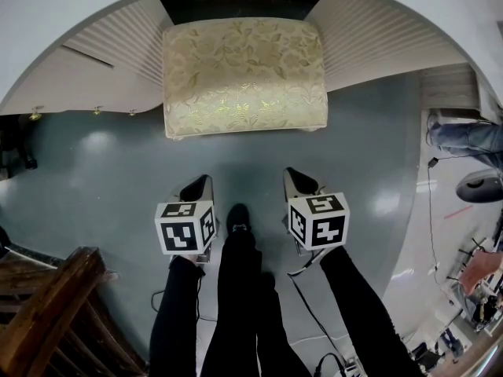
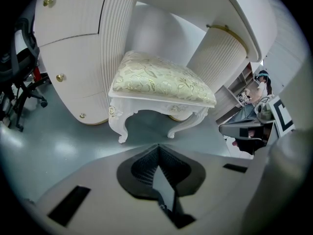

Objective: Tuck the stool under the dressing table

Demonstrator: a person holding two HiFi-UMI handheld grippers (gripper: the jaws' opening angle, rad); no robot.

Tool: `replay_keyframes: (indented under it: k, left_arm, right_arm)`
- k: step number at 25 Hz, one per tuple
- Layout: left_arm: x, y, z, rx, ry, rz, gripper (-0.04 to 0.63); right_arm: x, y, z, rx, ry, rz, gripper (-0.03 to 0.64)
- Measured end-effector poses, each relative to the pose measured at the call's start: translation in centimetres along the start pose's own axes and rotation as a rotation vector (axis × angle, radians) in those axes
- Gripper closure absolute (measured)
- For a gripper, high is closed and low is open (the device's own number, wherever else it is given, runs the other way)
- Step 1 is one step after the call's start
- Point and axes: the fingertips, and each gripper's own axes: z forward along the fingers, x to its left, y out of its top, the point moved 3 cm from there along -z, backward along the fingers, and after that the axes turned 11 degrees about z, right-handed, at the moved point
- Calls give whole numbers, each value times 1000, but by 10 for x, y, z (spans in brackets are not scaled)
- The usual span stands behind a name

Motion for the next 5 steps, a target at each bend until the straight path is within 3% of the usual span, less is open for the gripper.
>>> replay_keyframes:
  k: [5]
  left_arm:
    - [0,0,-3,-6,-1,6,588]
  right_arm:
    - [2,-3,-1,-1,4,-5,614]
